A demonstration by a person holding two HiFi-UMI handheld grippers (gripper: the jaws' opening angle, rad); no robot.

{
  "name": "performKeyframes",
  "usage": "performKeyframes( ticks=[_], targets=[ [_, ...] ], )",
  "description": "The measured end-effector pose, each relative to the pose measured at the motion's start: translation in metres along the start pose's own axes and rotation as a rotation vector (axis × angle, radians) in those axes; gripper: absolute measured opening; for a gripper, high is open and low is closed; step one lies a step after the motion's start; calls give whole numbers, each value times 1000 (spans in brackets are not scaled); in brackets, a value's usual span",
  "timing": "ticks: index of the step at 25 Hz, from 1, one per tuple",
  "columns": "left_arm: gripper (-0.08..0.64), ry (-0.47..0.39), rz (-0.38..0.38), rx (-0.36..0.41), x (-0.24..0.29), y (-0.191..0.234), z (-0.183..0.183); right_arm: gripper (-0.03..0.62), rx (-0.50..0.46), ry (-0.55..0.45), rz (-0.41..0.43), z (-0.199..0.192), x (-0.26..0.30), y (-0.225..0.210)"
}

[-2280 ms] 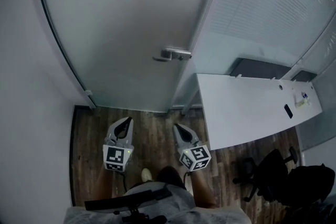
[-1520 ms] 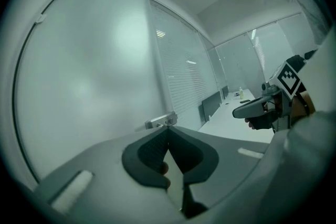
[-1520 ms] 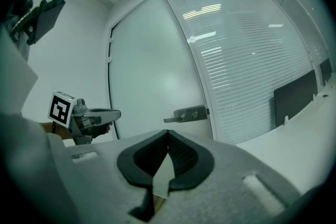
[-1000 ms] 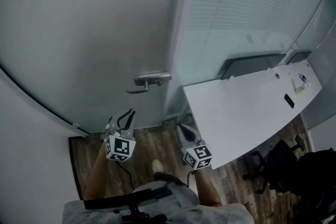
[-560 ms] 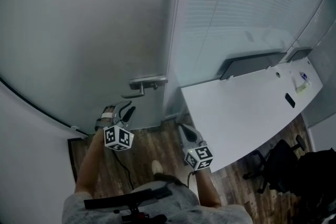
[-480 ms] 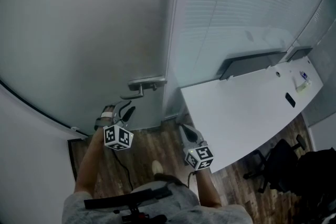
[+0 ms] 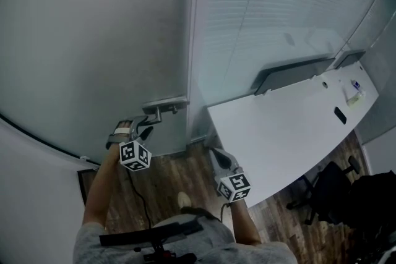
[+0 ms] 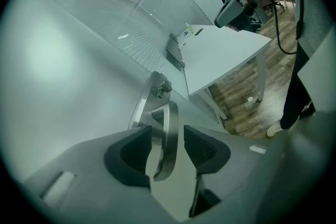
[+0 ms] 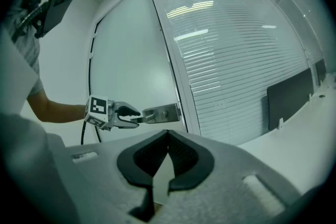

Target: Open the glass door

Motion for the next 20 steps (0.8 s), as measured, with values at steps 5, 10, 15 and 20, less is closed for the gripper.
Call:
performKeyframes(
  ticks=[5, 10, 15, 20],
  targets=[
    [202, 51, -79, 39, 13, -4, -9, 2, 5, 8, -6, -2, 5, -10],
    [201, 79, -139, 57, 23, -10, -15, 2, 6, 16, 7, -4, 13, -11],
    [152, 87, -145, 92, 35, -12, -19, 2, 15, 16, 13, -5, 17, -10],
    [55, 81, -101, 111, 38, -8, -18, 2, 16, 11, 20, -1, 11, -6]
  ],
)
Point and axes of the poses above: the fingertips, and each gripper's own axes: x forward along the fingers, y to its left, z out of its top, the point moved 1 cm from there along -x, backward along the fingers, and after that the axes turned 7 degrees about -x, right-handed, at the moved point
